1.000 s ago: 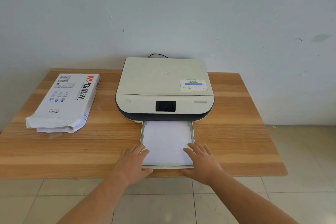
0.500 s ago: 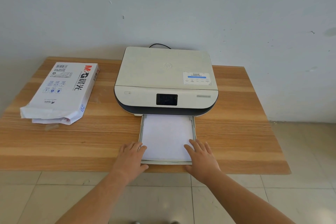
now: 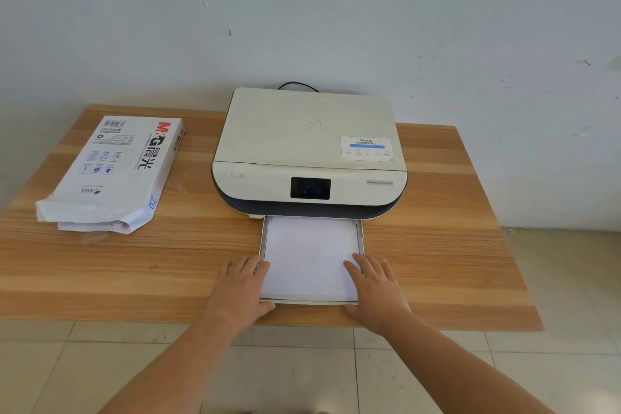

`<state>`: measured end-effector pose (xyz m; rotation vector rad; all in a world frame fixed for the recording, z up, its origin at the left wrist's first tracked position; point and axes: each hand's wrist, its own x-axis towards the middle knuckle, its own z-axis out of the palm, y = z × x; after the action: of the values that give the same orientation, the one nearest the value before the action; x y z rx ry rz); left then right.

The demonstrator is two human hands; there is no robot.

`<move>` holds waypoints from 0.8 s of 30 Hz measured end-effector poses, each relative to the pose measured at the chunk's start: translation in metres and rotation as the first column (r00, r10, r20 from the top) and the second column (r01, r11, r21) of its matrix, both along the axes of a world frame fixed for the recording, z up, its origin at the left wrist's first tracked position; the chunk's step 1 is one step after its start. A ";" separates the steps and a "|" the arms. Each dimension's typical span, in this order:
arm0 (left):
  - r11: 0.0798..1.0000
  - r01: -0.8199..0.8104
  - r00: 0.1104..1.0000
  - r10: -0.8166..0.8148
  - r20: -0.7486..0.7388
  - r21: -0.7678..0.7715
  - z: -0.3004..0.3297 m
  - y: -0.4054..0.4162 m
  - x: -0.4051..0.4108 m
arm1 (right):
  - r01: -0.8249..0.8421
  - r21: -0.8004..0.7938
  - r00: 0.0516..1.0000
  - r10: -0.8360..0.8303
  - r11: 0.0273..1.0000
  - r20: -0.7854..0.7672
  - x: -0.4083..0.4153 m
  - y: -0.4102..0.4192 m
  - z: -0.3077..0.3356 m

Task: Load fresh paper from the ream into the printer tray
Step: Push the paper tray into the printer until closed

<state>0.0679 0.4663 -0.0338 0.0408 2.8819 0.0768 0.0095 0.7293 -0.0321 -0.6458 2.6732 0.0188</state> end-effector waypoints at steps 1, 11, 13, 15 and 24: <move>1.000 0.001 1.000 -0.001 -0.005 -0.008 0.000 0.000 -0.002 | 0.005 -0.002 1.000 -0.005 1.000 -0.003 -0.001 0.000 0.000; 0.999 -0.012 0.998 0.009 -0.066 -0.042 -0.001 -0.004 -0.019 | 0.053 -0.021 0.997 -0.054 0.998 -0.048 -0.018 0.001 -0.001; 0.999 -0.015 0.997 0.012 -0.076 -0.038 -0.002 -0.004 -0.023 | 0.051 -0.028 0.996 -0.053 0.998 -0.071 -0.022 0.001 -0.001; 0.999 -0.018 0.996 0.015 -0.088 -0.034 -0.002 -0.004 -0.028 | 0.052 -0.028 0.995 -0.054 0.998 -0.085 -0.027 0.000 -0.002; 0.995 -0.069 0.990 0.059 -0.127 -0.073 -0.005 -0.007 -0.050 | 0.044 0.014 0.978 -0.041 0.999 -0.206 -0.049 -0.006 -0.007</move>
<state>0.0180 0.4593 -0.0387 -0.0633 3.0084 -0.0270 -0.0393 0.7230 -0.0390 -0.6105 2.8808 0.1038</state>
